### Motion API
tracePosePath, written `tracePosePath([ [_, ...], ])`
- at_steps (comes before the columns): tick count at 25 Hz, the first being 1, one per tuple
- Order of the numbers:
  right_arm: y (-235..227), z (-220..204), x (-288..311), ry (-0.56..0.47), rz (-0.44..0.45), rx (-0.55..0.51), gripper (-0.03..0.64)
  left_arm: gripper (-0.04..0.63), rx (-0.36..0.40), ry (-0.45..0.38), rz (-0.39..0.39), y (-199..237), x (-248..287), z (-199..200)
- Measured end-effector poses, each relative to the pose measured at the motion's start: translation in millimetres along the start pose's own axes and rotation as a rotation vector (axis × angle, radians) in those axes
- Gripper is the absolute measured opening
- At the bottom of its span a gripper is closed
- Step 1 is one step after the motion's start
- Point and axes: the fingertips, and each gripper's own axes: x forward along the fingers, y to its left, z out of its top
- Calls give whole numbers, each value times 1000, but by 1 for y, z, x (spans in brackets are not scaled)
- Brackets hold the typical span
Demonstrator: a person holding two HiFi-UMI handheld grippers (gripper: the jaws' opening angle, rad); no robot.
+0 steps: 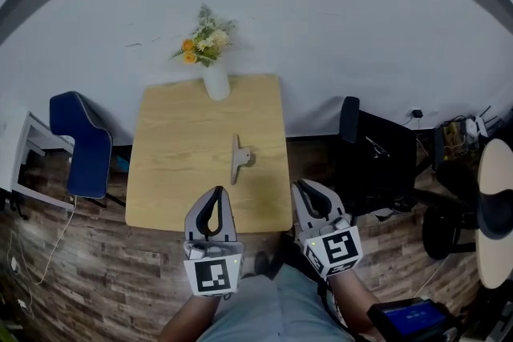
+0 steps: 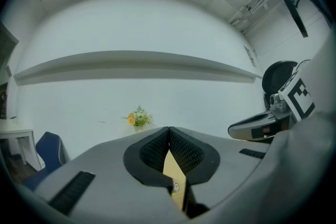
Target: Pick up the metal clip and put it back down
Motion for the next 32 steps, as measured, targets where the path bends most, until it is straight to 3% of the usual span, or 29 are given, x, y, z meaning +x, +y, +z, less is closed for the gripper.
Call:
tracePosePath([
  [8,-47,4,46,2,34,41,54,17,37,40,10,-9,62,-4],
  [19,-102,30,115,-12,124,45,54,17,67,42,100,-10,133,11],
  [28,-102,-2,148,82,117,57,54,20,51,137,75,10,158,-39],
  [30,-102,-17,151,114,113,61,54,46,35,181,65,13,160,-59],
  [32,-104,-36,153,150,101,73,54,116,22,215,54,14,162,-81],
])
